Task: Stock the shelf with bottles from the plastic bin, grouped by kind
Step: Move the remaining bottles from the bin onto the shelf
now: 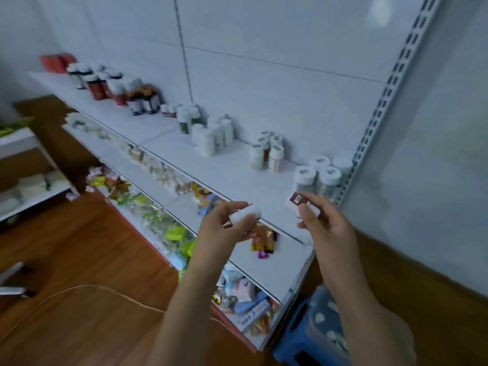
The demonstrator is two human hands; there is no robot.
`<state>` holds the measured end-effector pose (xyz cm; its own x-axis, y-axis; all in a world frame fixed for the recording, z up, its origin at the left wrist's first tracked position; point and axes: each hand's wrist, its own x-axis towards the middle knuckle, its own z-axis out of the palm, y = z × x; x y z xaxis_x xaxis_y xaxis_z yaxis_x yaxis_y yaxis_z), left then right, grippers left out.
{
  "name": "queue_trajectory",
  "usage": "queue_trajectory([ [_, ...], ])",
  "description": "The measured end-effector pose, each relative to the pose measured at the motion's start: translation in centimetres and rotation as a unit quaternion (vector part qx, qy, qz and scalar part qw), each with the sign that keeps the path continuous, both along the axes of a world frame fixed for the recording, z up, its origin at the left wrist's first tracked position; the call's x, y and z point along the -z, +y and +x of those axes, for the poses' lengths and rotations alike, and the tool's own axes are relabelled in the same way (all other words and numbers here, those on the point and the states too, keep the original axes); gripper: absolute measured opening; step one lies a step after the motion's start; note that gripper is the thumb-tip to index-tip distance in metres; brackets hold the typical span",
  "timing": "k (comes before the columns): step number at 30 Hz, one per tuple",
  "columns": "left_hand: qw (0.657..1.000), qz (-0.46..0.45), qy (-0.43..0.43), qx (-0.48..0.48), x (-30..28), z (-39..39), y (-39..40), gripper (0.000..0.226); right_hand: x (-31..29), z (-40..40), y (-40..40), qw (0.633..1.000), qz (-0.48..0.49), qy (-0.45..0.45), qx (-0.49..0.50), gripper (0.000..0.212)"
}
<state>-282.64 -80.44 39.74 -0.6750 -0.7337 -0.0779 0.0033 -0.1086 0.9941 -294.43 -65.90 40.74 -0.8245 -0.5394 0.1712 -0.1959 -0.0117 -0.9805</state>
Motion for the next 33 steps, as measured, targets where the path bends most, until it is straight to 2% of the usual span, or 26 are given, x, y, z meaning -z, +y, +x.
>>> queue_trajectory([
  [5, 0.998, -0.031, -0.023, -0.055, 0.2, 5.7, -4.8, 0.017, -0.6, 4.2, -5.8, 0.999, 0.007, 0.018, -0.041, 0.017],
  [13, 0.988, -0.078, -0.064, -0.116, 1.7, 9.2, -15.4, 0.028, 0.1, 4.7, -18.3, 0.997, -0.002, -0.012, -0.074, 0.017],
  [17, 0.980, -0.106, -0.096, -0.138, 1.8, 8.8, -24.0, 0.026, 1.0, 3.5, -27.5, 0.996, -0.028, -0.017, -0.083, 0.014],
  [24, 0.964, -0.176, -0.140, -0.141, -0.4, 5.5, -39.9, 0.032, 0.7, -0.1, -44.6, 0.989, -0.095, -0.070, -0.092, 0.033],
  [28, 0.957, -0.186, -0.152, -0.164, -0.7, 4.2, -46.4, 0.040, -0.1, -2.0, -52.9, 0.989, -0.090, -0.069, -0.097, 0.040],
  [31, 0.952, -0.186, -0.170, -0.172, 0.4, 3.7, -50.0, 0.044, 1.0, -2.5, -57.3, 0.991, -0.074, -0.066, -0.091, 0.025],
  [33, 0.954, -0.178, -0.168, -0.175, 1.1, 3.2, -52.4, 0.036, 1.8, -2.8, -59.5, 0.993, -0.060, -0.047, -0.085, 0.017],
])
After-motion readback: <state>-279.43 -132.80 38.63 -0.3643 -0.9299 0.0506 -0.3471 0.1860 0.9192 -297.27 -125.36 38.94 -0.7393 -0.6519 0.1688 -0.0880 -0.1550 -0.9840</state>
